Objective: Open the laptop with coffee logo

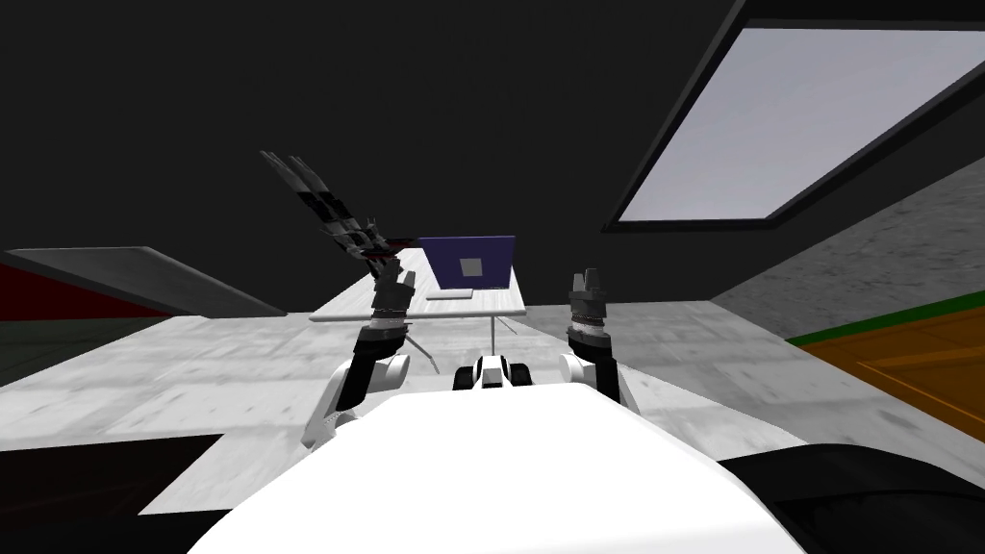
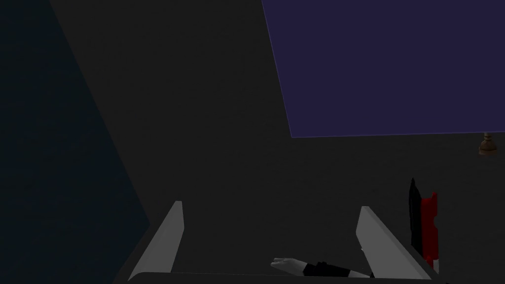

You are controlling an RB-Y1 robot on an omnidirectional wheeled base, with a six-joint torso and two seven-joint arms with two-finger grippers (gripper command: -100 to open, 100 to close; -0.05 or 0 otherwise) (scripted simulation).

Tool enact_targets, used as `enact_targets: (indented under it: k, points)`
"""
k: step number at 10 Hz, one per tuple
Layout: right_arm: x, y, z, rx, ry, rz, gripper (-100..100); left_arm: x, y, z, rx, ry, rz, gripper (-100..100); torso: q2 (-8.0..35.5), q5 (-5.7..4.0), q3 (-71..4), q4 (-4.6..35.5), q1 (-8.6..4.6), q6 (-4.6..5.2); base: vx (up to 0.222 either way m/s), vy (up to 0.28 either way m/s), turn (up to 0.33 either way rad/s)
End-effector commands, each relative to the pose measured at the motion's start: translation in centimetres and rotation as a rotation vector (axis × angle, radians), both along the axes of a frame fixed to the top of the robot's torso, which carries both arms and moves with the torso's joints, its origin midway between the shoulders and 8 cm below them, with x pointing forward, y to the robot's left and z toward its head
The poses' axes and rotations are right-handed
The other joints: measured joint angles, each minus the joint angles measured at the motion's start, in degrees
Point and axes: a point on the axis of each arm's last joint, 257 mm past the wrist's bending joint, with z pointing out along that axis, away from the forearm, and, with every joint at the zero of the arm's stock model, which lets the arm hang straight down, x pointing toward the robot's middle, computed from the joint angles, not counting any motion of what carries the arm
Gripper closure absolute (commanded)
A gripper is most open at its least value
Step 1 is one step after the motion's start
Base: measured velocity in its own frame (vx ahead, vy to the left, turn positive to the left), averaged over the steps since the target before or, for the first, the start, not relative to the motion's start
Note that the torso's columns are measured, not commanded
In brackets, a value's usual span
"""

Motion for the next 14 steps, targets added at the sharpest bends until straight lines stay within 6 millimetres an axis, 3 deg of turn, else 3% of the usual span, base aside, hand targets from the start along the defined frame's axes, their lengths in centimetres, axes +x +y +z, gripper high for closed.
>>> enact_targets:
  k: [1,14]
  points:
    - [0.0,0.0,0.0,0.000,0.000,0.000,0,0.7,0.3,0.0,0.004,0.031,0.009,-100,0.00,0.00,0.00,0.00,0.00,0.00,-0.003,-0.002,-0.015]
    - [0.0,0.0,0.0,0.000,0.000,0.000,0,3.9,2.7,-0.8,-0.006,0.204,0.087,-100,0.00,0.00,0.00,0.00,0.01,-0.01,-0.003,-0.003,-0.044]
